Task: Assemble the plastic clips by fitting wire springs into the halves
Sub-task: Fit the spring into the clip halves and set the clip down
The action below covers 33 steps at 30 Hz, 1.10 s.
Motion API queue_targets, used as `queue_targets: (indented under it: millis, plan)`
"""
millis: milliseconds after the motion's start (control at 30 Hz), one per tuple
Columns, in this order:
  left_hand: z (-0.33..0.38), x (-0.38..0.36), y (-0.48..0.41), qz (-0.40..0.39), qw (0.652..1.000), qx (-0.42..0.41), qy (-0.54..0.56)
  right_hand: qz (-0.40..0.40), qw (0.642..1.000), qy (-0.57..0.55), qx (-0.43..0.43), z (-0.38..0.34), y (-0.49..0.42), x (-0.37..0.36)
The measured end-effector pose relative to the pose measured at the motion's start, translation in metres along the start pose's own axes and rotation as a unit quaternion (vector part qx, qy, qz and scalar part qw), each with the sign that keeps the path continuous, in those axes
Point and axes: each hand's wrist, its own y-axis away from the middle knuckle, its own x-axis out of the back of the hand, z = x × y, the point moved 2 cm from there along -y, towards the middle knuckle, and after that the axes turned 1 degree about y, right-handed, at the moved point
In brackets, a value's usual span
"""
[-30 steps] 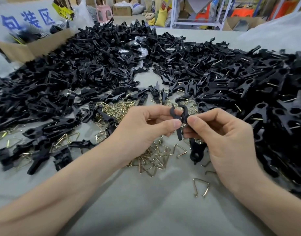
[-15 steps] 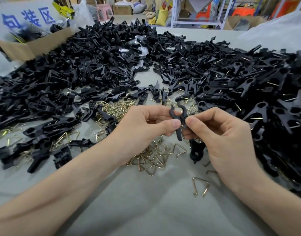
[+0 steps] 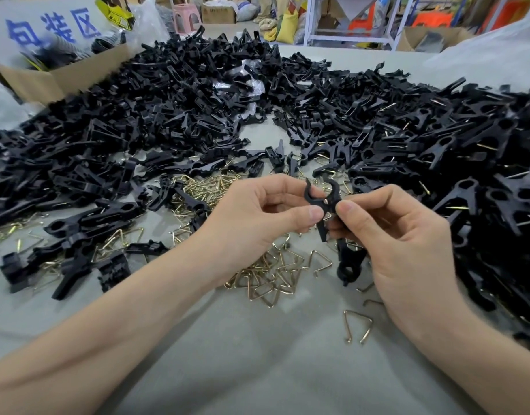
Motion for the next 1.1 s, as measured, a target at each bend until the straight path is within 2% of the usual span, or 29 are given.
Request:
queue_targets:
  millis: [433,567,733,967,1100]
  plan:
    - [-0.005,0.002,-0.001,-0.013,1.000,0.009,-0.013,-0.044,0.998,0.044,0.004,0.005,-0.004,0.002]
    - [-0.003,0.002,-0.001,-0.052,0.999,0.008,-0.015,-0.073,0.997,0.014,0.015,0.000,-0.004,0.002]
    - [-0.001,0.004,0.000,-0.081,0.996,0.007,-0.030,-0.099,0.994,0.037,0.036,-0.002,-0.006,0.002]
    - [-0.001,0.003,-0.002,-0.030,0.998,-0.024,-0.046,-0.116,0.981,0.150,0.050,-0.005,-0.009,0.001]
    - [0.000,0.005,-0.003,0.002,0.997,-0.061,-0.040,-0.117,0.964,0.214,0.105,-0.009,-0.004,-0.004]
